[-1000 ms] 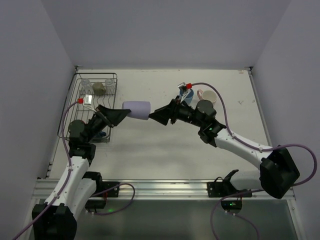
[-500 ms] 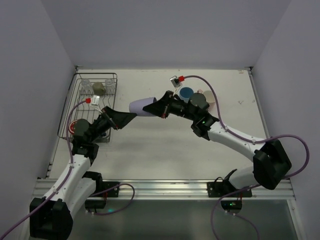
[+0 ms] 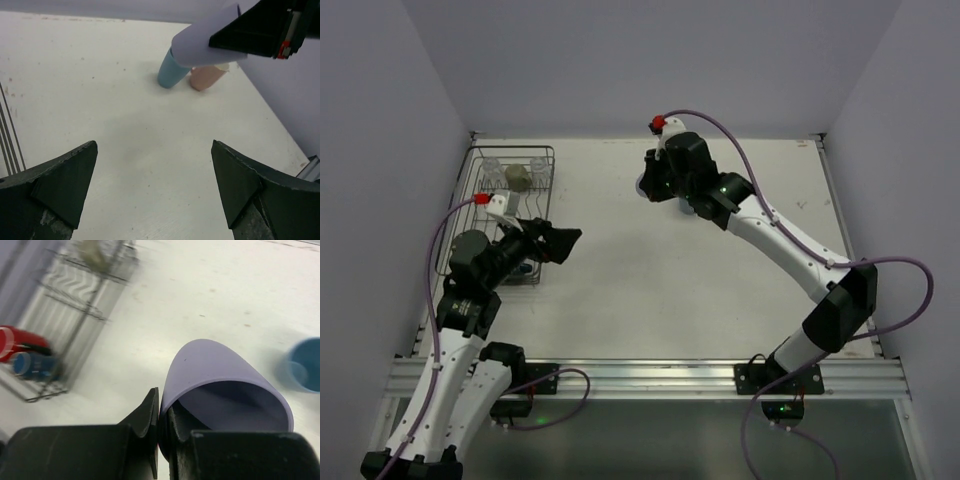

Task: Unload the cups from the dish rack

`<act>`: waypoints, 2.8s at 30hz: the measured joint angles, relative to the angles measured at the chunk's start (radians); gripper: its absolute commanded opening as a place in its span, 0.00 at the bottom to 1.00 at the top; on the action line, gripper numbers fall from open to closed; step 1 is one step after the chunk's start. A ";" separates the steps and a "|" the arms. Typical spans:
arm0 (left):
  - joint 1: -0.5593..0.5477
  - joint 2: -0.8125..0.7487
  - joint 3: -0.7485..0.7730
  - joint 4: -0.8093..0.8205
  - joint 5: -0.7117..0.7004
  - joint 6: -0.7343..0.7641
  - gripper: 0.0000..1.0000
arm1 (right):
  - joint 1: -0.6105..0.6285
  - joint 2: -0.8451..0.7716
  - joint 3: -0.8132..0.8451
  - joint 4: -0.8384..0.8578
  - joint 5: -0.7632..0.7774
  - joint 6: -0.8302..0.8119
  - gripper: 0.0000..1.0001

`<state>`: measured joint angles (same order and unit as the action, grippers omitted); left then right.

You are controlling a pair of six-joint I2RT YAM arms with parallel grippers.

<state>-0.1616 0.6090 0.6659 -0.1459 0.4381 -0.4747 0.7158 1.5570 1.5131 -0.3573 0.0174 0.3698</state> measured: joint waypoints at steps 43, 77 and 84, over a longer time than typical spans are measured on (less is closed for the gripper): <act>-0.109 0.014 -0.038 -0.126 -0.144 0.145 1.00 | -0.254 0.483 0.523 -0.525 0.084 -0.296 0.00; -0.108 0.046 -0.038 -0.129 -0.220 0.145 1.00 | -0.278 0.560 0.515 -0.488 0.029 -0.279 0.50; -0.107 0.012 -0.037 -0.196 -0.427 0.118 1.00 | -0.267 0.369 0.327 -0.355 -0.054 -0.217 0.77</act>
<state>-0.2684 0.6209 0.6285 -0.3420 0.0113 -0.3569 0.4484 1.9259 1.8404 -0.7124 -0.0364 0.1528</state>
